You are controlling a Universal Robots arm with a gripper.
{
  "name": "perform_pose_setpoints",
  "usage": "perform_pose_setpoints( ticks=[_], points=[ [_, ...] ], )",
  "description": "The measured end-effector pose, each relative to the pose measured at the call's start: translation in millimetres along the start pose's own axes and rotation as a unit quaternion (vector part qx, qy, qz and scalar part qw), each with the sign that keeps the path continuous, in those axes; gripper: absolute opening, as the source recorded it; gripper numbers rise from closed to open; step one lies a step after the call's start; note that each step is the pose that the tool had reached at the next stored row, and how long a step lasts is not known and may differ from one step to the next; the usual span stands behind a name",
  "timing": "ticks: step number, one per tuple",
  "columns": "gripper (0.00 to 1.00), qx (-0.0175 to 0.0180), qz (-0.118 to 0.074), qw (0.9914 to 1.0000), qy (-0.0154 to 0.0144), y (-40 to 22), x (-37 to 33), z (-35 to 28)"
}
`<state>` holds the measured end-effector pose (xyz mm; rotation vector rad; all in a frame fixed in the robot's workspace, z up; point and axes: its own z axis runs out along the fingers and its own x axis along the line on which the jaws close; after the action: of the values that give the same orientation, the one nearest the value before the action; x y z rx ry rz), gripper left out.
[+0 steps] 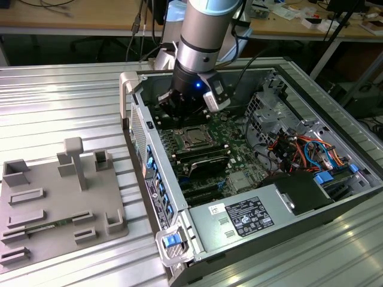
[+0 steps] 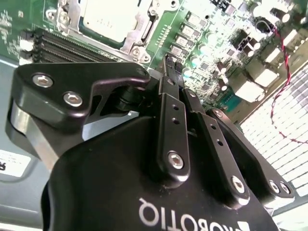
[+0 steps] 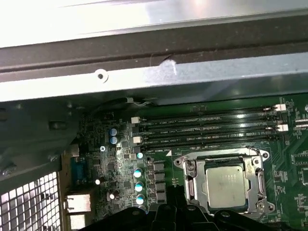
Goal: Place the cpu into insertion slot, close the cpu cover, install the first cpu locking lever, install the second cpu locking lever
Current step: 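Install the first cpu locking lever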
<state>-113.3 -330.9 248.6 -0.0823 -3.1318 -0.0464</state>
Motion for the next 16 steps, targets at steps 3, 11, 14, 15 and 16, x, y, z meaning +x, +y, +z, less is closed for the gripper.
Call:
perform_pose_setpoints(
  ticks=[3, 11, 14, 15, 16],
  points=[
    [0.11, 0.0001, -0.023, 0.99973, -0.0013, 0.2, 0.1, 0.4],
    [0.11, -0.0007, -0.060, 0.99821, -0.0026, 2.8, 0.6, 1.7],
    [0.11, -0.0006, -0.060, 0.99819, -0.0039, 6.9, 2.1, 1.8],
    [0.11, -0.0004, -0.060, 0.99819, -0.0048, 9.1, 2.4, 1.8],
    [0.11, -0.0003, -0.060, 0.99818, -0.0059, 11.0, 2.7, 1.8]
  ],
)
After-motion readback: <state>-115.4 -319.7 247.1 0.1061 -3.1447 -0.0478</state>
